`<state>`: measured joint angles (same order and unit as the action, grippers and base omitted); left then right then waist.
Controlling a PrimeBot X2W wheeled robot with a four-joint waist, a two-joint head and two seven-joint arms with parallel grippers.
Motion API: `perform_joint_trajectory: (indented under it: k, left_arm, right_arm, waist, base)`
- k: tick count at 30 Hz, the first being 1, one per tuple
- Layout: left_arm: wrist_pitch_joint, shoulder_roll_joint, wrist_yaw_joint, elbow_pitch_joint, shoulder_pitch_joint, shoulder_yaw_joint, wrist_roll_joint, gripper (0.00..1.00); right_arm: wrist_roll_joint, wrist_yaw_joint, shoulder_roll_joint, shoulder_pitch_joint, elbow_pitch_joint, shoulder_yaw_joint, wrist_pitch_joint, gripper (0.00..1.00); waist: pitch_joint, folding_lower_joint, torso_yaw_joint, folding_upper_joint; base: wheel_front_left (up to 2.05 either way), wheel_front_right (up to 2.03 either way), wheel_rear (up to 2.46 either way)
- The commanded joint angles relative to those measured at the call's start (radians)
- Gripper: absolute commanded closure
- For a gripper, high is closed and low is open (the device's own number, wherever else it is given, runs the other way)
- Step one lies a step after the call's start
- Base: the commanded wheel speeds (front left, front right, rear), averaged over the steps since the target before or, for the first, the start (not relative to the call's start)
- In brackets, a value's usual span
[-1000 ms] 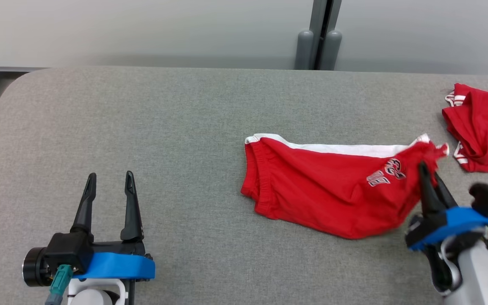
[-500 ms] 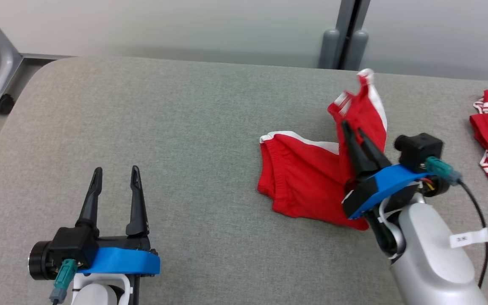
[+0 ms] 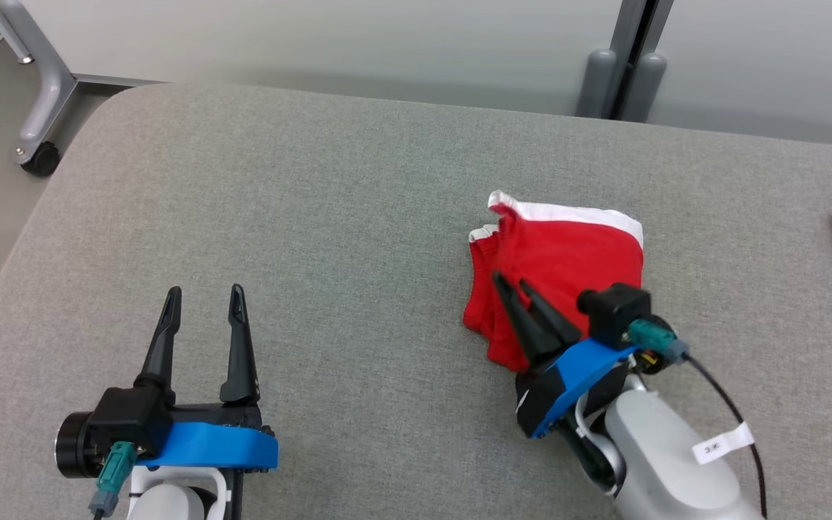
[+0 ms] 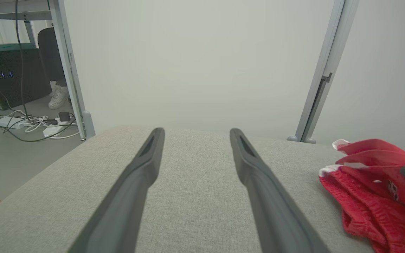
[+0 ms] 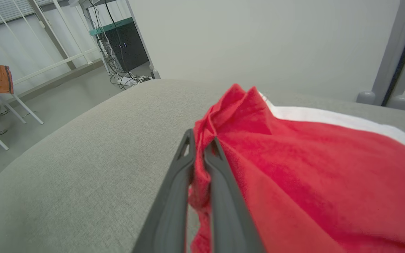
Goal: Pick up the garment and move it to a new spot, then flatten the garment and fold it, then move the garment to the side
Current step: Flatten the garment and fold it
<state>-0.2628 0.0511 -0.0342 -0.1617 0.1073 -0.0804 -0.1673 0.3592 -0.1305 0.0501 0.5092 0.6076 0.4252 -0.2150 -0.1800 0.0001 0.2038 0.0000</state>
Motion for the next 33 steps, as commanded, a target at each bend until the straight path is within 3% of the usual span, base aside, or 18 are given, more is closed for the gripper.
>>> perform_joint_trajectory:
  k: [1, 9, 10, 11, 12, 18, 22, 33]
  left_arm:
    - [-0.003, -0.001, 0.006, -0.001, 0.005, -0.001, -0.002, 0.0]
    - [-0.003, -0.001, 0.007, -0.006, 0.008, -0.013, -0.008, 0.0]
    - [-0.003, -0.001, 0.007, -0.007, 0.009, -0.014, -0.007, 0.0]
    - [-0.003, -0.001, 0.007, -0.008, 0.009, -0.015, -0.007, 0.0]
    - [-0.003, -0.001, 0.007, -0.009, 0.009, -0.015, -0.007, 0.0]
    - [-0.003, -0.001, 0.003, -0.014, -0.009, -0.008, 0.001, 0.0]
    - [-0.003, -0.001, 0.002, -0.011, -0.017, -0.007, 0.007, 0.0]
    - [-0.003, 0.002, -0.007, -0.032, -0.02, 0.022, 0.033, 0.0]
  right_arm:
    - [0.007, -0.001, 0.001, -0.011, 0.011, 0.017, -0.01, 1.0]
    - [0.025, -0.001, 0.001, -0.019, 0.079, 0.111, -0.036, 1.0]
    - [0.023, -0.001, 0.001, -0.02, 0.094, 0.116, -0.038, 0.8]
    - [0.017, -0.001, 0.002, -0.017, 0.106, 0.122, -0.041, 0.1]
    - [0.014, -0.001, 0.001, -0.014, 0.114, 0.128, -0.043, 0.0]
    - [0.01, -0.001, 0.001, -0.029, 0.119, 0.15, -0.051, 0.0]
    - [-0.01, -0.001, 0.018, -0.055, 0.04, 0.132, -0.05, 0.0]
    - [-0.108, -0.001, 0.066, -0.22, -0.245, -0.133, -0.05, 0.0]
  waist:
    - [0.0, -0.0001, 0.001, 0.0]
    - [-0.001, -0.0001, 0.011, 0.0]
    - [-0.001, -0.0001, 0.013, 0.0]
    - [0.0, -0.0001, 0.013, 0.0]
    - [0.0, -0.0001, 0.013, 0.0]
    - [0.017, -0.0001, -0.005, 0.0]
    - [0.035, -0.0001, -0.032, 0.0]
    - [0.072, -0.0001, -0.135, 0.0]
  base:
    - [0.0, 0.0, 0.0]
    - [0.0, 0.0, 0.0]
    - [0.0, 0.0, 0.0]
    - [0.0, 0.0, 0.0]
    - [0.0, 0.0, 0.0]
    - [0.0, 0.0, 0.0]
    - [0.0, 0.0, 0.0]
    - [0.0, 0.0, 0.0]
